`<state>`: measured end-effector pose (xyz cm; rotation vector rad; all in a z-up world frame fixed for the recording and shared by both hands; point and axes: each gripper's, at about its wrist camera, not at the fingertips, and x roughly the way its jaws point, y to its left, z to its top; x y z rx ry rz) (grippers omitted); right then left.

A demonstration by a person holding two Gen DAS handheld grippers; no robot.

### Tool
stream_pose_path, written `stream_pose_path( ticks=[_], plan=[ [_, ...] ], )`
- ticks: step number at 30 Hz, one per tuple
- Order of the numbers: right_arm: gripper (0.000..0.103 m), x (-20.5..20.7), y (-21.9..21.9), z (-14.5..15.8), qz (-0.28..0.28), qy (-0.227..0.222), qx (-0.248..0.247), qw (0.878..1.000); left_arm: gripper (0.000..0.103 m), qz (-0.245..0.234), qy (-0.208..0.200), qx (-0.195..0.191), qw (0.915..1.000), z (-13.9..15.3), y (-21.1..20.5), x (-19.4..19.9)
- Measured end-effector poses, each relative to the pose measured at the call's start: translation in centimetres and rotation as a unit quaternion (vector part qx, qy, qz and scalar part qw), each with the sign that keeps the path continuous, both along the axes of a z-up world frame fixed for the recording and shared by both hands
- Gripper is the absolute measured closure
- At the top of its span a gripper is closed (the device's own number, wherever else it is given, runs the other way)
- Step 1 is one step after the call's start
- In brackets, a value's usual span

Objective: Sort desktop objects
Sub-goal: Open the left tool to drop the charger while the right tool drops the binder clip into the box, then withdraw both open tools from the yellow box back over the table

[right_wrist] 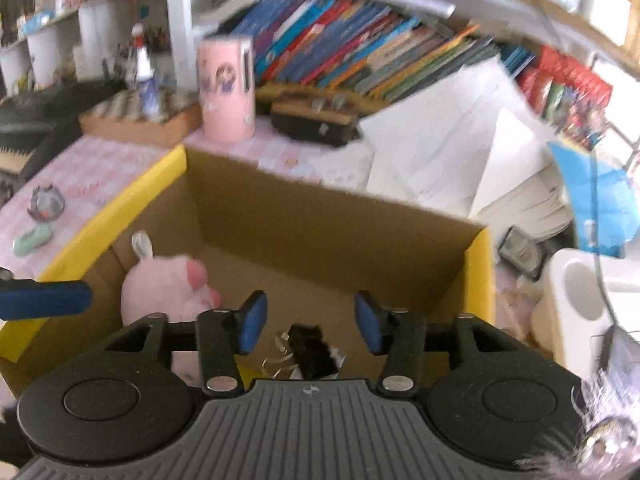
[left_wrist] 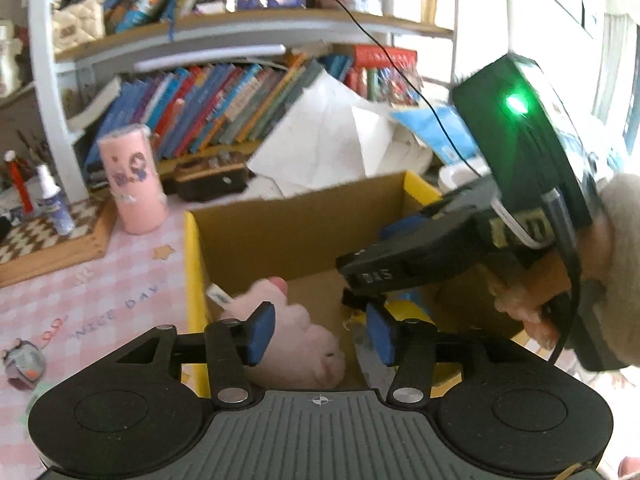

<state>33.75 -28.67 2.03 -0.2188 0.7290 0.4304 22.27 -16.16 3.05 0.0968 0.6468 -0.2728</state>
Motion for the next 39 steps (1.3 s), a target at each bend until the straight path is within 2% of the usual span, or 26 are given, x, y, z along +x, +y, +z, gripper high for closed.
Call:
stream_pose_path(
  ticks=[7,9,15,25,30,39],
  plan=[
    [0.039,-4.3,-1.4,2.3,-0.043,-0.101,0.024,0.994,0.048,0.046,-0.032,-0.013,0.9983,1.5,2.0,-1.6],
    [0.035,-5.4,-1.9,2.7,-0.059,-0.120,0.032,0.990,0.048,0.057,-0.038,-0.015,0.9976,1.7,2.4,-2.0],
    [0.033,-8.4,-2.8,3.8,-0.106,-0.150,0.056,0.981,0.047,0.066,-0.049,-0.014,0.9965,1.8,3.1,-3.3],
    [0.032,-12.6,-2.8,2.7,-0.154,-0.142,0.056,0.976,0.046,0.074,-0.051,-0.012,0.9959,1.3,4.1,-5.4],
    [0.031,-14.5,-2.1,2.2,-0.168,-0.141,0.048,0.974,0.042,0.073,-0.056,-0.014,0.9957,1.2,4.9,-6.6],
    [0.031,-17.4,-1.3,1.5,-0.199,-0.123,0.031,0.972,0.041,0.053,-0.043,-0.023,0.9974,0.5,6.1,-8.2]
  ],
)
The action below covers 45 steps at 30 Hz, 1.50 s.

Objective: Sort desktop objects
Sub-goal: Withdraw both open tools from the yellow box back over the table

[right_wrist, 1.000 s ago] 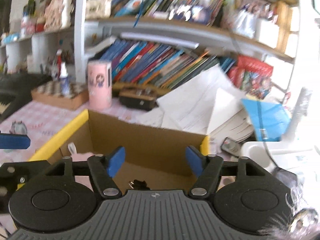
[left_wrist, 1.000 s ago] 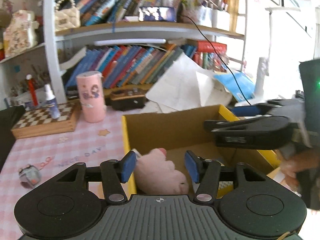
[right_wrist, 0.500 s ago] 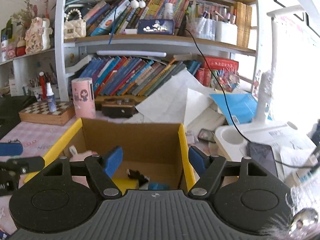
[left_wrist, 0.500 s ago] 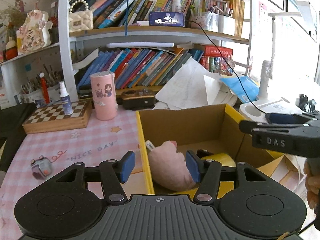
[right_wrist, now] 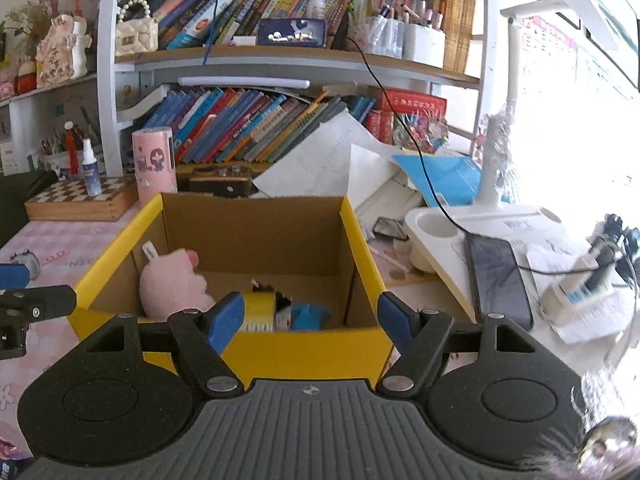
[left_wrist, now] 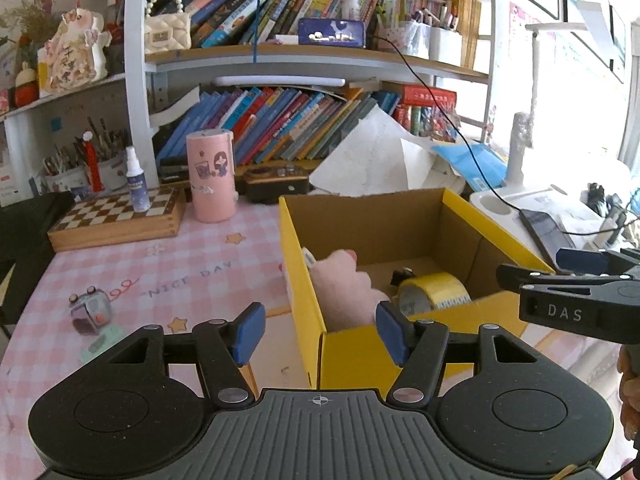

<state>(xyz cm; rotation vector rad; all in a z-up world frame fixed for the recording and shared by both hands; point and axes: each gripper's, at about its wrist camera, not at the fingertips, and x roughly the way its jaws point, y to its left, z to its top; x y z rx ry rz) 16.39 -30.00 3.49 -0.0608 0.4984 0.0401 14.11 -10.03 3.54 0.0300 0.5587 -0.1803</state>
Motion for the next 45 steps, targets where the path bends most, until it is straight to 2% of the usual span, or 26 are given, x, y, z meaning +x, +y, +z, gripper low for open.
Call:
stream_pose_path(
  ticks=[6,18,21,35,45],
  plan=[
    [0.031,-1.8,1.1,-0.8,-0.011,0.024,0.004,1.000,0.040,-0.011,0.006,-0.004,0.9999,-0.4,1.1,-1.3],
    [0.031,-5.9,4.1,-2.4,-0.031,0.072,0.017,0.997,0.038,-0.019,0.048,0.003,0.9987,-2.0,4.6,-4.8],
    [0.031,-7.3,5.3,-2.6,-0.024,0.077,0.015,0.997,0.035,-0.017,0.054,0.002,0.9984,-2.1,5.7,-6.2],
    [0.029,-12.9,10.0,-3.4,0.001,0.095,0.015,0.995,0.034,-0.009,0.078,0.000,0.9969,-2.9,10.0,-11.2],
    [0.025,-14.4,13.1,-3.8,0.028,0.103,0.020,0.994,0.033,0.016,0.089,0.000,0.9959,-3.3,13.4,-13.5]
  ],
)
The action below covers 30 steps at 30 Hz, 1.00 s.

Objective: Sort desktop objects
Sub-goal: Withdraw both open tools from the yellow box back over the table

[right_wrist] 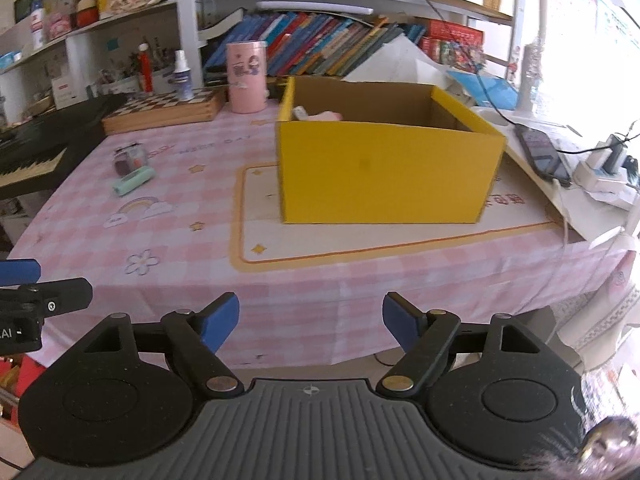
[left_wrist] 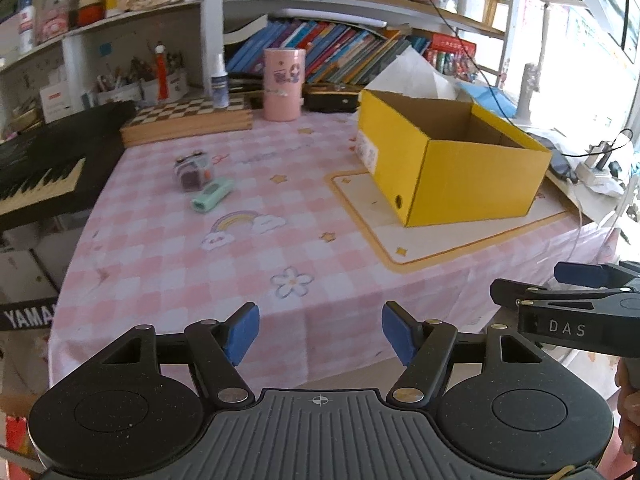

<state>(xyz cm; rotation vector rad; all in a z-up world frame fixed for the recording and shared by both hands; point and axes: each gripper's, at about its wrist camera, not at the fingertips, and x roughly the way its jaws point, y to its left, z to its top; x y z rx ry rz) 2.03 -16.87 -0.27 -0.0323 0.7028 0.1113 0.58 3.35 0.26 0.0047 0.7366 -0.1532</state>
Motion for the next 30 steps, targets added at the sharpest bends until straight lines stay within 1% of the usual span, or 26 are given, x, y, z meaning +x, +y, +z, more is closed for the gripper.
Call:
stream_pose_path(
  ticks=[8,16,30],
  plan=[
    [0.024,-0.2,3.3,-0.1,0.046,0.004,0.003,0.999,0.033,0.036,-0.003,0.002,0.9994,0.1,2.8,-1.2],
    [0.024,-0.4,6.4,0.1,0.102,0.001,-0.006,0.995,0.033,0.055,-0.009,0.000,0.9984,0.2,4.6,-1.8],
    [0.024,-0.2,9.3,0.6,0.141,-0.011,-0.014,0.990,0.033,0.078,-0.022,-0.005,0.9967,0.5,6.9,-2.0]
  ],
)
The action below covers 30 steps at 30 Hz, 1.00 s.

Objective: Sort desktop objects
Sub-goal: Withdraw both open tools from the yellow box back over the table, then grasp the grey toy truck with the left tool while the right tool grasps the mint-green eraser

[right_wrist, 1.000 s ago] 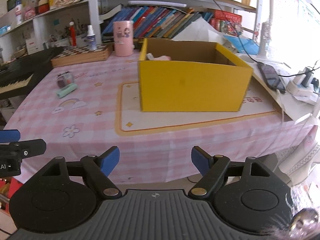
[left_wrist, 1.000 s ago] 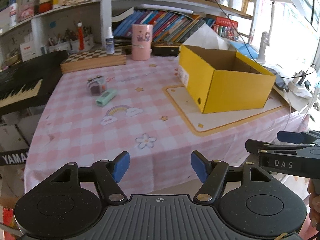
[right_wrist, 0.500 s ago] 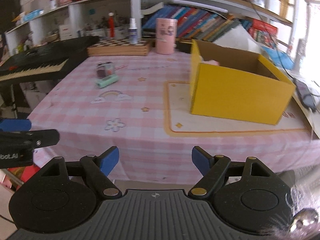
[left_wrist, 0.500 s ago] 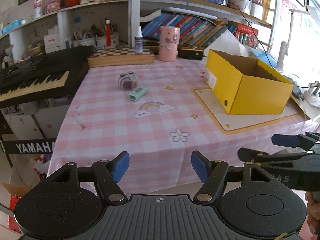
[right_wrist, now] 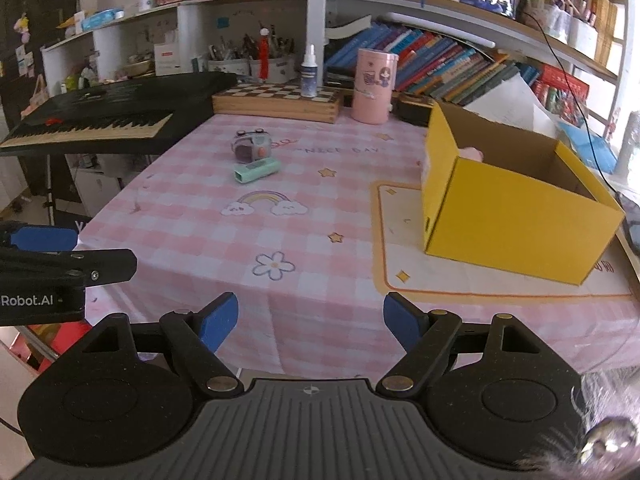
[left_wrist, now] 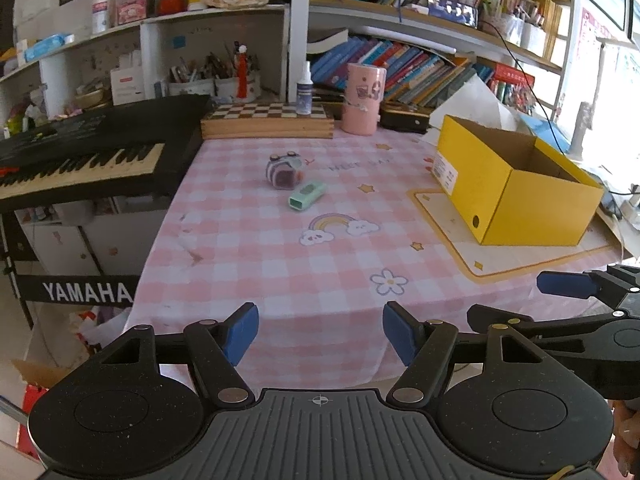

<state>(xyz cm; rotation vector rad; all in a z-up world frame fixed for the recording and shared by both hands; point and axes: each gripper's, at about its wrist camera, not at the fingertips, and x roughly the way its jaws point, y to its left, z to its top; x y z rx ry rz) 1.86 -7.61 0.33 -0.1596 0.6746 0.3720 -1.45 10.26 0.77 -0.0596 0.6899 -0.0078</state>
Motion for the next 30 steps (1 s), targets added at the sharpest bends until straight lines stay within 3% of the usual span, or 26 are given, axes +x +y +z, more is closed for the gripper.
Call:
stream_pose_path(
  ticks=[9,17,30],
  plan=[
    [0.024,-0.1,1.7,0.3,0.031,-0.002,-0.004,1.000,0.033,0.017,-0.006,-0.002,0.9998,0.4,1.3,-0.1],
    [0.025,0.5,1.8,0.4,0.032,-0.005,-0.002,0.999,0.032,0.003,-0.005,0.003,1.0000,0.3,1.0,0.5],
    [0.027,4.2,2.5,-0.5,0.042,0.006,0.001,0.999,0.032,0.003,0.009,0.006,0.9999,-0.5,1.3,3.7]
  ],
)
